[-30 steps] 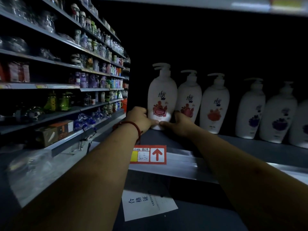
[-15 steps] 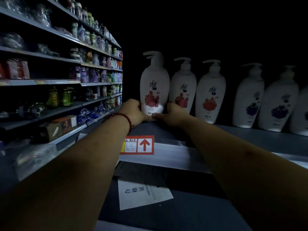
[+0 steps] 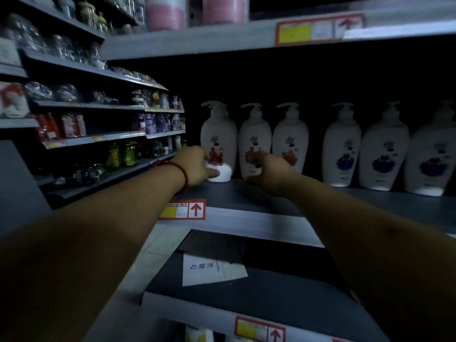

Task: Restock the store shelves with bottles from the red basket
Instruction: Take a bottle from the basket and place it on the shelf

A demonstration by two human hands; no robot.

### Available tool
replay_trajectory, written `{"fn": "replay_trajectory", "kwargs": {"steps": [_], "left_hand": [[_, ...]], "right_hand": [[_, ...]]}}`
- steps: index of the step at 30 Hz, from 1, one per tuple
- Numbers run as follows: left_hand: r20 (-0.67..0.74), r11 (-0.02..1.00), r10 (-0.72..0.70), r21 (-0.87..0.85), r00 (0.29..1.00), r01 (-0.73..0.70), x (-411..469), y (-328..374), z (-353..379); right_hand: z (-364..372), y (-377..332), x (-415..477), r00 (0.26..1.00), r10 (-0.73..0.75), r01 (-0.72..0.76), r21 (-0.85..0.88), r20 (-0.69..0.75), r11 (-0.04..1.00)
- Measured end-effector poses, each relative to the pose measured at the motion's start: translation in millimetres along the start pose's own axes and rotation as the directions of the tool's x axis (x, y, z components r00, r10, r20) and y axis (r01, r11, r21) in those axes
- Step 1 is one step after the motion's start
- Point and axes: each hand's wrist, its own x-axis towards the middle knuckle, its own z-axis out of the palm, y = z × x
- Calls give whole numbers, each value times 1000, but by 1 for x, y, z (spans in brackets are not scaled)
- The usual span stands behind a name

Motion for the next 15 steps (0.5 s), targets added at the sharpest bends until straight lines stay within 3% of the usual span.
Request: {"fn": "replay_trajectory", "kwargs": {"steps": [9, 15], "left_hand": [[60, 967, 253, -36, 966, -251, -106, 146, -3], [118, 916, 389, -157, 914, -369, -172, 257, 52]], "right_hand": [[-101, 58, -138, 999, -20, 14, -118, -48, 993], [-164, 134, -257, 995, 66, -81, -216, -80, 973]]}}
